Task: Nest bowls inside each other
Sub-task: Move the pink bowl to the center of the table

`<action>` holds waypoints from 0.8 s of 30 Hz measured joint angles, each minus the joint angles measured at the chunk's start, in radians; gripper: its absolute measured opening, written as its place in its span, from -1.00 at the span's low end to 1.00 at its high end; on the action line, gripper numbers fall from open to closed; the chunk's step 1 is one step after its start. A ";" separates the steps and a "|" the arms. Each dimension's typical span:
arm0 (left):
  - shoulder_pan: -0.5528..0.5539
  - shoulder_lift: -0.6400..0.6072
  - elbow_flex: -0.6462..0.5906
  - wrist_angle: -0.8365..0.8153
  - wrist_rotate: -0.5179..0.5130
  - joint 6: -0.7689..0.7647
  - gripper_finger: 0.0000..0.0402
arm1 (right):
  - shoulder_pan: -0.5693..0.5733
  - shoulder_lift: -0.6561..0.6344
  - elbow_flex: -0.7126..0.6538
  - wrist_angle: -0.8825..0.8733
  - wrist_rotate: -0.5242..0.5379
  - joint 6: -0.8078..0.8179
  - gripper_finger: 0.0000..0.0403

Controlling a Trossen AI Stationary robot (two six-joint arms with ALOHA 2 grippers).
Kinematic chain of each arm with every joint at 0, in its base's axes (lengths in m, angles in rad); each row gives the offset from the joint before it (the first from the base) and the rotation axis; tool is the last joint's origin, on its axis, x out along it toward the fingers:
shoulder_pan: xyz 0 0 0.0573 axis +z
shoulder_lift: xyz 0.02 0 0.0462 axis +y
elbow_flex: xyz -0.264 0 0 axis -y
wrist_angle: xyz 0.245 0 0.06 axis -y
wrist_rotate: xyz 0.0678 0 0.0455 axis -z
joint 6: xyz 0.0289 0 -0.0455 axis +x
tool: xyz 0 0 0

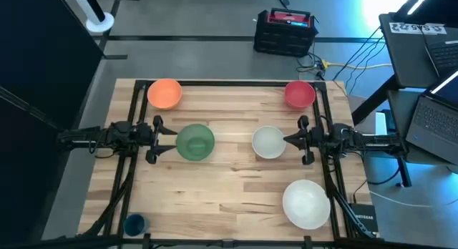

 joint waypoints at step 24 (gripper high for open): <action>0.000 0.000 0.000 0.000 0.000 0.000 0.21 | 0.117 0.885 1.196 -1.328 -0.240 0.110 -0.37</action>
